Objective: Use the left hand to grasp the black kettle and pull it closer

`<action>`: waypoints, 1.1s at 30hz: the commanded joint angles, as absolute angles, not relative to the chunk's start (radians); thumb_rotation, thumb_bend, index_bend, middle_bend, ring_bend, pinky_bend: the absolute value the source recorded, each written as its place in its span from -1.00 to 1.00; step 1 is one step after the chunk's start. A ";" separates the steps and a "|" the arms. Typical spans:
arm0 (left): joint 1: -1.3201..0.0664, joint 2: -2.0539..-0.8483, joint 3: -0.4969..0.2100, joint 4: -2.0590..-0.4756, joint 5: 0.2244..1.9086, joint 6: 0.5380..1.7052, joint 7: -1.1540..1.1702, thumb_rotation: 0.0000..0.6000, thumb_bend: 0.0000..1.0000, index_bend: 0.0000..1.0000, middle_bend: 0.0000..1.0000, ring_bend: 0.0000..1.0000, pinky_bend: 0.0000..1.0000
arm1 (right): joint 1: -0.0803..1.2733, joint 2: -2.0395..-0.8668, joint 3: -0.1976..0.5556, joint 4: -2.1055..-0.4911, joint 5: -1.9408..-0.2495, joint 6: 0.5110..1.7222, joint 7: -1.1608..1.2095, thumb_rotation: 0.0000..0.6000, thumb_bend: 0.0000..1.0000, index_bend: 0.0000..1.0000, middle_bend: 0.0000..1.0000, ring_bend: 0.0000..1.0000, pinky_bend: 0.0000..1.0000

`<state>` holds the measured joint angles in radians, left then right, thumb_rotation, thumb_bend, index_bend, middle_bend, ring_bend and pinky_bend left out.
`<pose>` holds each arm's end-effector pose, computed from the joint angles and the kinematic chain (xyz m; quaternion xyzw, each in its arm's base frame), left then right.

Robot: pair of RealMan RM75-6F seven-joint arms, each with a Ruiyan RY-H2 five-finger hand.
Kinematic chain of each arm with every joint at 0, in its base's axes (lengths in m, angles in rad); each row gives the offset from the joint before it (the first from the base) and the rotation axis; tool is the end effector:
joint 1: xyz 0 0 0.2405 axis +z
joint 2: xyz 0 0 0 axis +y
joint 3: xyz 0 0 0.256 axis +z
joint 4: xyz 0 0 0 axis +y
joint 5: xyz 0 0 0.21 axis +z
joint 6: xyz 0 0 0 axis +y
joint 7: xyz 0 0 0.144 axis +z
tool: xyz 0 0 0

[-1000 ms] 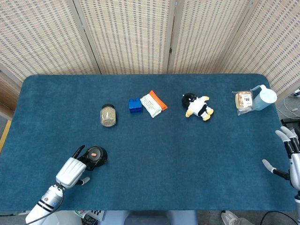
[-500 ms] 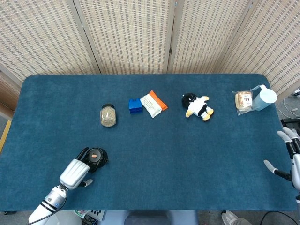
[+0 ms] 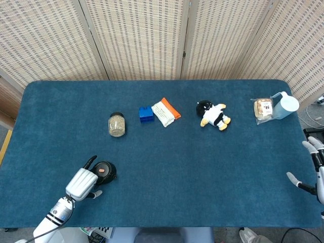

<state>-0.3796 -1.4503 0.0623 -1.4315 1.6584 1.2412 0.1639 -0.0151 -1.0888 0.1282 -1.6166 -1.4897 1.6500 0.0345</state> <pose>-0.2432 0.2257 0.0123 -0.7742 -0.3105 -0.3759 0.4035 -0.3145 -0.1626 0.2017 0.5222 -0.3440 0.4320 0.6498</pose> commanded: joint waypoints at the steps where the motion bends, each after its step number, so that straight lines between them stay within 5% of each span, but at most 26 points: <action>1: -0.382 -1.446 0.056 -1.444 1.650 1.240 0.152 0.94 -0.82 0.74 0.82 0.44 -0.99 | -0.015 -1.090 0.130 -1.614 -1.487 1.649 0.037 1.00 -0.73 -0.66 -0.73 -1.00 -0.96; 8: -0.390 -1.432 0.039 -1.483 1.624 1.232 0.120 0.21 -0.85 0.82 0.91 0.53 -0.99 | -0.013 -1.094 0.135 -1.600 -1.478 1.643 0.051 1.00 -0.73 -0.66 -0.73 -1.00 -0.96; 20: -0.382 -1.435 0.007 -1.529 1.560 1.237 0.092 -0.33 -0.85 0.91 1.00 0.62 -0.99 | -0.006 -1.097 0.140 -1.588 -1.467 1.626 0.057 1.00 -0.73 -0.66 -0.74 -1.00 -0.99; 33: -0.339 -1.439 -0.030 -1.574 1.503 1.309 0.099 -0.25 -0.66 0.99 1.00 0.70 -0.83 | -0.006 -1.107 0.137 -1.577 -1.462 1.618 0.061 1.00 -0.73 -0.66 -0.74 -1.00 -0.99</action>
